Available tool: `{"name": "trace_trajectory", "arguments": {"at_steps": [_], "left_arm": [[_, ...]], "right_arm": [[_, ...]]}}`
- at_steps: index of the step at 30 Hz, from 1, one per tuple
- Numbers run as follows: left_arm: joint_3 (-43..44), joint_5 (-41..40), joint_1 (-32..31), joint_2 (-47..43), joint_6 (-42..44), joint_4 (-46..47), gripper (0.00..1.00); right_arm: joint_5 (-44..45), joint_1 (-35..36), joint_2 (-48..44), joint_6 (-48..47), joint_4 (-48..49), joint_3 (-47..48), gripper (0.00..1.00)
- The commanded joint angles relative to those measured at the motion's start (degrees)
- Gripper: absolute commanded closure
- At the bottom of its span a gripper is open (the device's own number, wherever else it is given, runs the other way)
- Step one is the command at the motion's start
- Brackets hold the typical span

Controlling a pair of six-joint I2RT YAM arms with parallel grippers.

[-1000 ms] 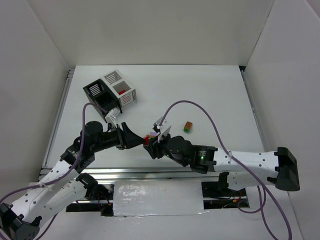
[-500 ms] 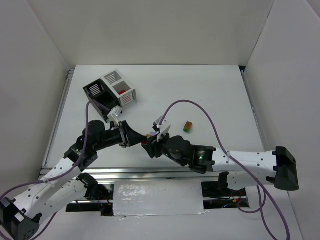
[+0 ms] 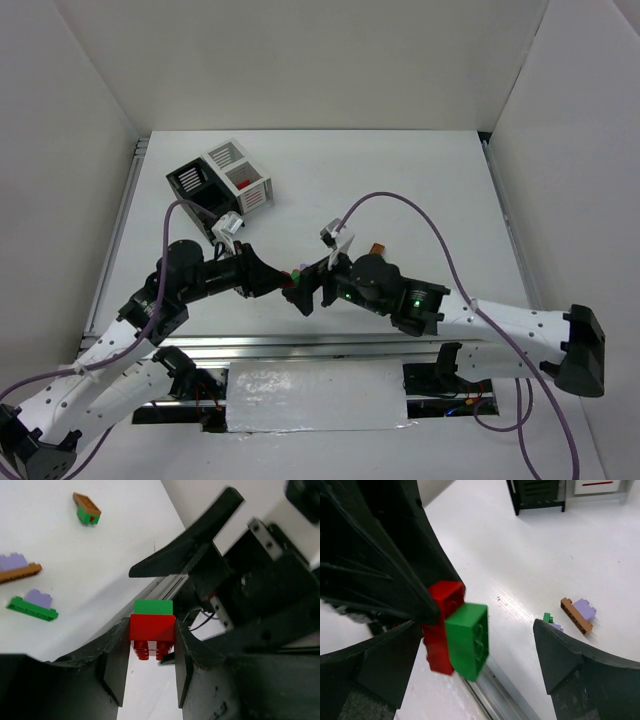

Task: Sort the legos into containers by color

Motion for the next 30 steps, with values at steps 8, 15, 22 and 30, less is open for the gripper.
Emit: {"name": "trace_trajectory", "arguments": {"at_steps": [8, 15, 22, 30], "left_arm": [[-2.57, 21.61, -0.41, -3.75, 9.05, 19.40, 1.00], [-5.40, 28.03, -0.68, -4.46, 5.45, 30.76, 1.00], [-6.71, 29.27, -1.03, -3.31, 3.34, 34.01, 1.00], [-6.36, 28.91, -1.21, -2.88, 4.65, 31.64, 1.00]], "right_arm": [[-39.36, -8.31, -17.87, 2.62, 0.88, -6.67, 0.01], [-43.06, -8.30, -15.42, 3.68, 2.20, -5.53, 0.07], [-41.84, -8.39, -14.18, 4.04, 6.51, -5.88, 0.40], [-41.31, -8.39, -16.38, 4.47, 10.02, -7.64, 0.35]]}}
